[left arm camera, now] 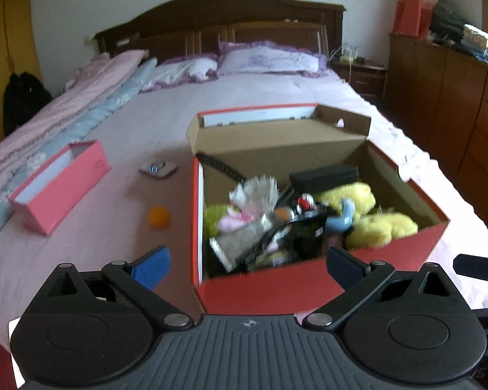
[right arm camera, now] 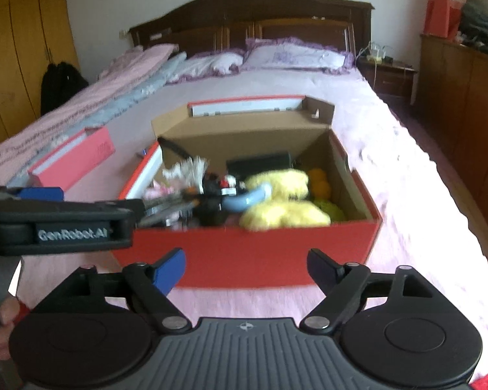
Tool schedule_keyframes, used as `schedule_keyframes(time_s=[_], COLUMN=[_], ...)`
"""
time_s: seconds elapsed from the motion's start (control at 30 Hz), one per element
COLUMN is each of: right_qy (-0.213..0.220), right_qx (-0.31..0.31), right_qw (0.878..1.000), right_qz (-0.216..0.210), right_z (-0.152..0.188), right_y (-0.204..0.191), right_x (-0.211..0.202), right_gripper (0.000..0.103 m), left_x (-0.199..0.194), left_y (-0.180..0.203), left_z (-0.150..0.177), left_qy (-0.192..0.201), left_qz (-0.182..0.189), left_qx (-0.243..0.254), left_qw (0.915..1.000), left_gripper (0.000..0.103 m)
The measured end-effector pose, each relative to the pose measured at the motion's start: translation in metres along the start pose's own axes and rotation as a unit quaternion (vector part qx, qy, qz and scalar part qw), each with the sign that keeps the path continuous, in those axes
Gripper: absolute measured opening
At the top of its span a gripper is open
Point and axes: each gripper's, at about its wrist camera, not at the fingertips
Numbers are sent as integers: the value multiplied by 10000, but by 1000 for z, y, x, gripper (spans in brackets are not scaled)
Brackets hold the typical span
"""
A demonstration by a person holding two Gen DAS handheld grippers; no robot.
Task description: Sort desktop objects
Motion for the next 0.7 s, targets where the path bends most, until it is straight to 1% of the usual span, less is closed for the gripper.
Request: schedule_keyframes(time_s=[0.07,0.13,0.3,0.4,0.5,0.6,0.7], right_qy=[-127,-239,-449,-521,-612,-729,-782], right_qx=[0,12,124,112,107,139,188], right_qw=[9999,9997,9987,9982,9976,9967,9961], right_qz=[19,31,216,259,294,320,354], right_z=[7,14,24,29,34,37,37], right_y=[2,5,12,14,16,16,17], right_x=[1,2,11,13,14,18,19], right_gripper=[85,85,85,89,91,93,97], left_x=[-3,-1,1,2,1,0,0], left_y=[1,6,15,19,21,22,20], left_z=[7,12,24,31,39,43,42], left_qy=[-133,-252,-540,-665,-659,-623,-606], left_qz=[-48,-131,17,43,13,-144,-43], left_qx=[-40,37,24,-39,-57,29,26], left_qw=[9999,9996,9985,9978,9978,9980,9982], left_gripper=[103,103,103,103,103,103,103])
Point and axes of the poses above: each gripper's, at about its wrist camera, not at the fingertips, and x roughly the way its jaws point, y to its right, z to its underside, and after that the axes turned 3 degrees about -z, right-handed
